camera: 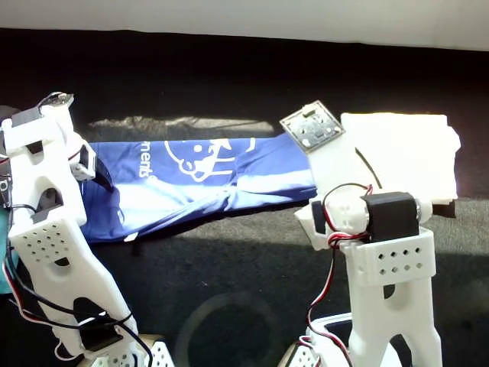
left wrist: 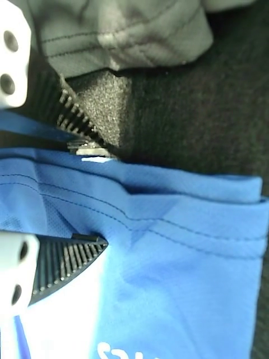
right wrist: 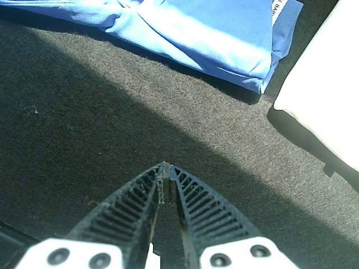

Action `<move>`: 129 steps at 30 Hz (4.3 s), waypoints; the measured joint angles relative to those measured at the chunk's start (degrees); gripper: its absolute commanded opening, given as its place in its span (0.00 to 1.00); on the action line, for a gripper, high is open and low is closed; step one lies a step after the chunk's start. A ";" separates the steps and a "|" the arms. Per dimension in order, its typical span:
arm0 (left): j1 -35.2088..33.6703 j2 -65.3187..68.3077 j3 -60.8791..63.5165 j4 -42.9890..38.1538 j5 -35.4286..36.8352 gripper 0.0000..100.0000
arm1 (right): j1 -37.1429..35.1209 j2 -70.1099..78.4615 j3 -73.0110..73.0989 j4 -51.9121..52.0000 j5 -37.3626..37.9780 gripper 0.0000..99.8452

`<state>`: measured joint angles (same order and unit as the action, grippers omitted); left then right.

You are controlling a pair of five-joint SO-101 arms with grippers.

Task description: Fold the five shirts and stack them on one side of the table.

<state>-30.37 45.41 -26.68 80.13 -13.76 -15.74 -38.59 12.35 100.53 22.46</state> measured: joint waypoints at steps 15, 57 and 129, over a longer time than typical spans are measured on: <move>0.00 1.14 -3.69 3.96 0.18 0.01 | 0.26 -0.18 0.26 0.00 0.00 0.01; 52.40 -16.62 -18.11 15.38 14.33 0.01 | 35.78 -59.08 83.69 -41.32 5.54 0.01; 45.63 -10.90 7.74 3.52 16.70 0.01 | 36.13 -65.41 83.69 -36.48 3.96 0.01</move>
<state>15.25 34.51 -18.95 83.65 2.95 20.40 -104.00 96.04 64.04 26.42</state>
